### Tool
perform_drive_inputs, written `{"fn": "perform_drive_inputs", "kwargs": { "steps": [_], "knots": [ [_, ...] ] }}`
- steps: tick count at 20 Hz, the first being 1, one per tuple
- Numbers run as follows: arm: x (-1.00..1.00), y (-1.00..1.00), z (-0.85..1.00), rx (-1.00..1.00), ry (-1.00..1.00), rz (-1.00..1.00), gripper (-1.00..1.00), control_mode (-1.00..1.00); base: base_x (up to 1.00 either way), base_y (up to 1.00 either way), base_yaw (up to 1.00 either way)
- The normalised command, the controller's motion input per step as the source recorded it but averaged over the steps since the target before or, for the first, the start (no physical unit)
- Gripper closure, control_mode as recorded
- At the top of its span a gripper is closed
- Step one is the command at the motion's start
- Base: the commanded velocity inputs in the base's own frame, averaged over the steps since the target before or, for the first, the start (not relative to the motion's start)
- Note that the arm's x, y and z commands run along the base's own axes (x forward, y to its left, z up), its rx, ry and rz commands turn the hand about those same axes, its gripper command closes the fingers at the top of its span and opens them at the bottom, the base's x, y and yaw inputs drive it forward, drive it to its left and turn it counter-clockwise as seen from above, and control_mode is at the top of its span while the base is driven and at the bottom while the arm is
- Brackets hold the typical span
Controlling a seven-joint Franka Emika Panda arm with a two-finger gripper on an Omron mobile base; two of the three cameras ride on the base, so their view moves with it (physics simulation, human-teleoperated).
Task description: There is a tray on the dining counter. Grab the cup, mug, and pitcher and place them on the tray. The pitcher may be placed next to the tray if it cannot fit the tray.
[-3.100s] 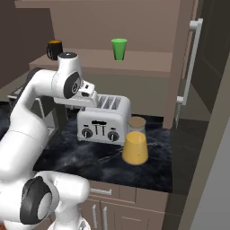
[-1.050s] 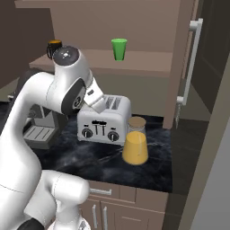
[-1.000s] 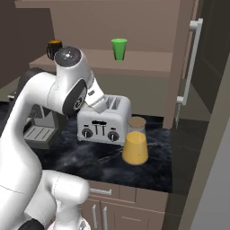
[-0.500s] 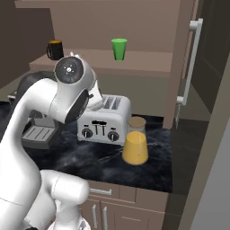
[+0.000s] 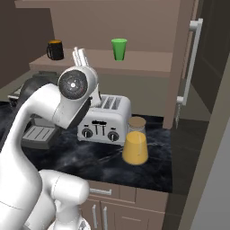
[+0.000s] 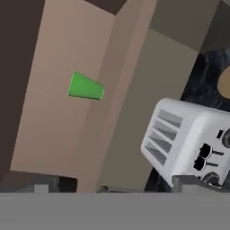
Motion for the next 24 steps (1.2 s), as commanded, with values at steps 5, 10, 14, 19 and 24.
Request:
{"fn": "perform_drive_inputs", "kwargs": {
  "steps": [5, 10, 14, 19, 24],
  "knots": [
    [0.03, -0.01, 0.41, 0.1, 0.0, 0.01, -1.0, -1.0, 0.0, 0.0, 0.0],
    [0.09, 0.0, 0.35, 0.07, 0.0, 0.02, -1.0, -1.0, 0.0, 0.0, 0.0],
    [0.19, 0.0, 0.12, 0.04, 0.0, 0.01, -1.0, -1.0, 0.0, 0.0, 0.0],
    [0.31, -0.01, 0.0, 0.04, 0.0, 0.01, -1.0, -1.0, 0.0, 0.0, 0.0],
    [0.46, -0.01, 0.0, 0.01, 0.0, 0.01, -1.0, -1.0, 0.0, 0.0, 0.0]
  ]
}}
